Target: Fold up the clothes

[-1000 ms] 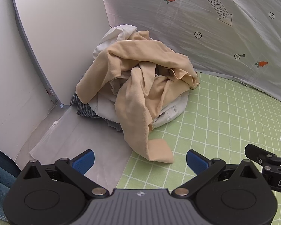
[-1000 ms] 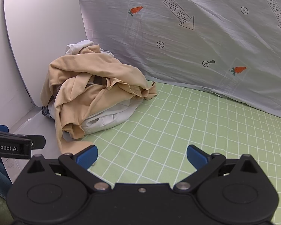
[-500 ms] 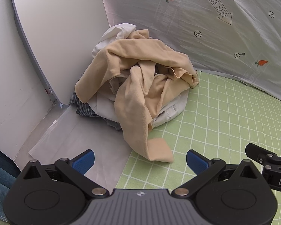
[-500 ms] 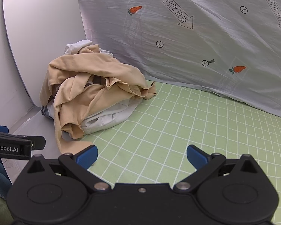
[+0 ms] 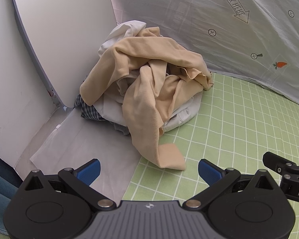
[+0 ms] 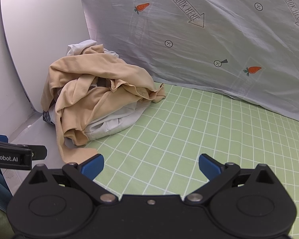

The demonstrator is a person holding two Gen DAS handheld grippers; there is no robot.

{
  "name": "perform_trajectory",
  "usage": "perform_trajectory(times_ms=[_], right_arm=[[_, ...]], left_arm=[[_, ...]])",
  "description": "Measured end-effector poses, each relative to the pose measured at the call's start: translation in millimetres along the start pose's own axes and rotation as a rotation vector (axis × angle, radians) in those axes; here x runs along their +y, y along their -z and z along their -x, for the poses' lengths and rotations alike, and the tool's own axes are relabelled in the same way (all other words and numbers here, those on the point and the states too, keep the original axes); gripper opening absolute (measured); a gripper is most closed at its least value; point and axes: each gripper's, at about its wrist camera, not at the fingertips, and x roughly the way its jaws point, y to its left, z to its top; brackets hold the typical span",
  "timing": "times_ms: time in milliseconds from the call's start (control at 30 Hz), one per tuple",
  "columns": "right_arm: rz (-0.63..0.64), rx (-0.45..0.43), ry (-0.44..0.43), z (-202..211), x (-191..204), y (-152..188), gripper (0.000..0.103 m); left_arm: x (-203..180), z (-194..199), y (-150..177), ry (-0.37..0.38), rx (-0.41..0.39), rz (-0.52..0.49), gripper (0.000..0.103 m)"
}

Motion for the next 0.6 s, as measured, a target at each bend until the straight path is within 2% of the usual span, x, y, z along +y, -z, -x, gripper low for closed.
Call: perform_trajectory(times_ms=[333,500,600], right_arm=[[0.019,0.032,0.022,-30,-1,-10,0.102],[0.039,0.046,0.030,-66,-1,-31,0.102],[0.065,0.038,0.024,-95,6,-51,0.099]], left_arm=[[6,-25,-18,-0.035,0.030,0.008,0.103],[17,-54,-43,-0.069,0.049,0.051,0.103],[23,-72,-58,-0.081,0.061,0.080,0.102]])
